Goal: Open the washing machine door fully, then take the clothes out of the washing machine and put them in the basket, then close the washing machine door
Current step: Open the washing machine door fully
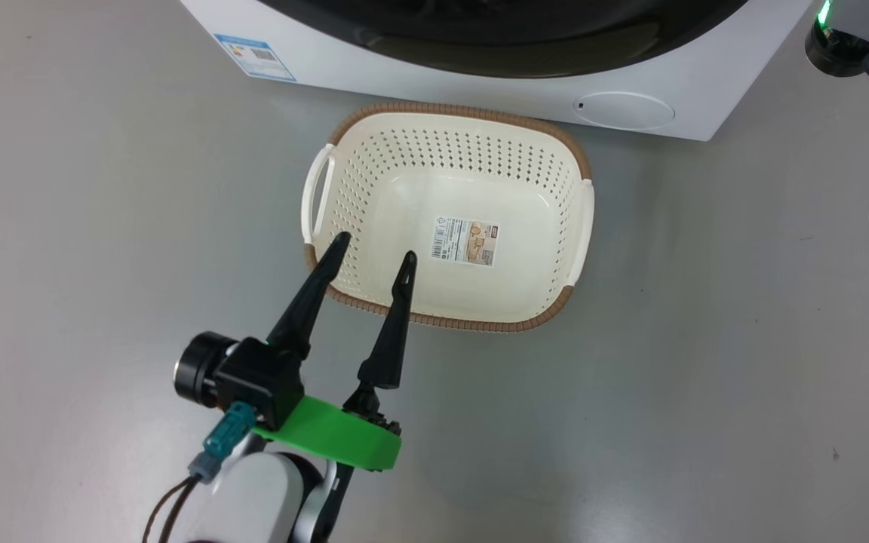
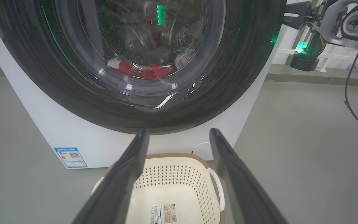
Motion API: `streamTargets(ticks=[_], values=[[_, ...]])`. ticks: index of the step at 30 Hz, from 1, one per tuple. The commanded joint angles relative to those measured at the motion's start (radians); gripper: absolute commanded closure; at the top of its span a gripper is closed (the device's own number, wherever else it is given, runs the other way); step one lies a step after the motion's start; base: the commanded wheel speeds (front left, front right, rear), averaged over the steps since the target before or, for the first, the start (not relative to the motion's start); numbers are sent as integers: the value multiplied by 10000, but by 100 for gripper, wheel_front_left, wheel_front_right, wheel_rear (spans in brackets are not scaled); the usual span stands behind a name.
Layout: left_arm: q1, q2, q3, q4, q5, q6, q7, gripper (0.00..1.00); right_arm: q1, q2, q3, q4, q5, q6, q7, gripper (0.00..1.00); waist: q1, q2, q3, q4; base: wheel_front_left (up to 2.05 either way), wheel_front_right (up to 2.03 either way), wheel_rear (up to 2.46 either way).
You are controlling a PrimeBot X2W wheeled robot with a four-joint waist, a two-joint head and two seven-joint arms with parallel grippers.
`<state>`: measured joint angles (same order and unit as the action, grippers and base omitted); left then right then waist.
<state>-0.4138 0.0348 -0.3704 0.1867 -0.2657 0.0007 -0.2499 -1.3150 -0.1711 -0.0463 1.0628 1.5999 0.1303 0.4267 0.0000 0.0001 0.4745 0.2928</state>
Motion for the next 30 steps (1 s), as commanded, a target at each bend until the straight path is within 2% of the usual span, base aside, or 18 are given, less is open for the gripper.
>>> streamTargets(ticks=[1, 30], values=[[-173, 154, 229, -266, -49, 67, -118, 0, -151, 325, 164, -296, -22, 4, 275, 100, 0, -1, 22, 5, 0, 0, 0], [-22, 154, 207, 152, -140, 117, -118, 0, 1665, 451, 364, -1241, 316, 4, 2753, 100, 0, -1, -675, -331, 0, 0, 0]])
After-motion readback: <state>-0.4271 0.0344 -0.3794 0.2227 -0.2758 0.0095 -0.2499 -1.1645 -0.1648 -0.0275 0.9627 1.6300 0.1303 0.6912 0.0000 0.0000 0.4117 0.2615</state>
